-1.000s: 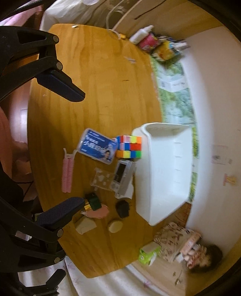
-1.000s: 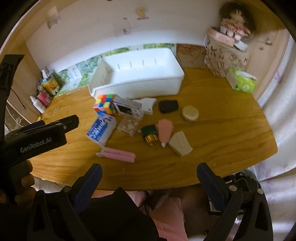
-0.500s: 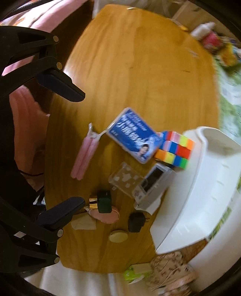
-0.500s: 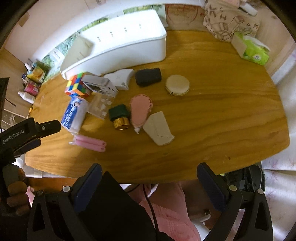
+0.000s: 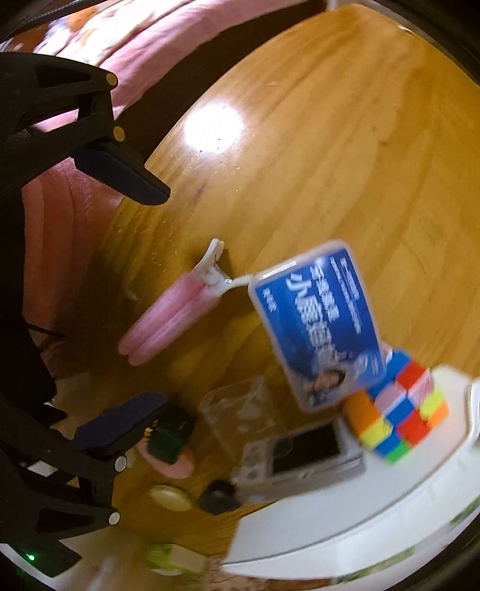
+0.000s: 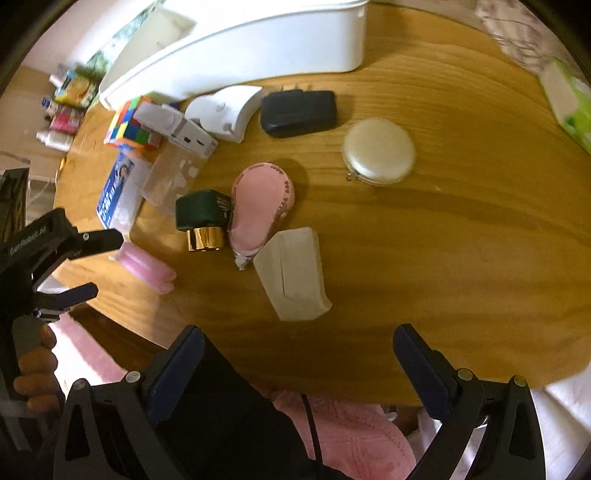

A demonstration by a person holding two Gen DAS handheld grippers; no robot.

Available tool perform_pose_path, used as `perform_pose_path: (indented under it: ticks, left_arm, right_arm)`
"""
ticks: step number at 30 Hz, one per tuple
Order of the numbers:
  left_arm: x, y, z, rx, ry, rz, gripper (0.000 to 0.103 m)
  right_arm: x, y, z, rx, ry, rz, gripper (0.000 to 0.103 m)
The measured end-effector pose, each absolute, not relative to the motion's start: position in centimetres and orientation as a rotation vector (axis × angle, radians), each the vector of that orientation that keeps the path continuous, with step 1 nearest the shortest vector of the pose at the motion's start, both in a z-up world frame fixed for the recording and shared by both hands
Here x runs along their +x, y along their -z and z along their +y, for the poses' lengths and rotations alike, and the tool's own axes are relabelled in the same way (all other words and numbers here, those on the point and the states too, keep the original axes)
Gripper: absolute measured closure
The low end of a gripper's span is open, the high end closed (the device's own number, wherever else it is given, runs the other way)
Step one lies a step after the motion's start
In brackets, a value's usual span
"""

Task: Organize rigid objects
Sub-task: 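Grasp the pink hair curler with the left tool while the right tool grasps the beige block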

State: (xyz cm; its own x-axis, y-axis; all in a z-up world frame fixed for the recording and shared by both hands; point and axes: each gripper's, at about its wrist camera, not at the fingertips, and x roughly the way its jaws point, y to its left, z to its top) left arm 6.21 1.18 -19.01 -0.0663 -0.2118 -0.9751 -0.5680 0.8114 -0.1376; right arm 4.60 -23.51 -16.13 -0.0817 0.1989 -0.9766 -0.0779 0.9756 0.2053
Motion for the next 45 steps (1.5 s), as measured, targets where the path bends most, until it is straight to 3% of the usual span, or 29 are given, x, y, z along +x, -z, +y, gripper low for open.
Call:
perform_pose_path:
  ticks: [7,12,17,21,23,35,39,45]
  left_arm:
    - [5.2,20.7,2.1,-0.756,-0.421,1.617,0.010]
    - [4.3,22.8,2.5,-0.821,-0.452,1.614,0.022]
    - [5.1,23.4,2.3,-0.833,-0.490,1.602,0.041]
    - [5.6,22.5,2.3,-0.834,-0.519,1.594,0.059]
    - [5.5,22.2,2.5,-0.851,-0.522,1.587,0.067]
    - [3.5,23.2,3.9,-0.892,-0.425,1.590,0.074]
    - [3.1,23.6,4.5,-0.864,-0.399,1.617,0.074]
    - [3.2,23.6,5.8,-0.786,-0.340,1.652,0.074]
  right_arm:
    - [6.8,17.6,-22.5,-0.024,-0.349,1.713,0.003]
    - [8.4,18.4,-21.8,-0.078,-0.413,1.744,0.008]
    - [10.0,19.0,-20.8,-0.117,-0.473,1.766,0.009]
    - [10.4,19.1,-20.2,-0.135,-0.501,1.786,0.023]
    - [10.5,19.3,-19.8,-0.134,-0.510,1.797,0.024]
    - [10.1,20.0,-18.6,-0.114,-0.484,1.839,0.035]
    - [9.9,19.9,-19.4,-0.091,-0.392,1.818,0.056]
    - [9.7,19.9,-21.4,0.042,-0.298,1.778,0.056]
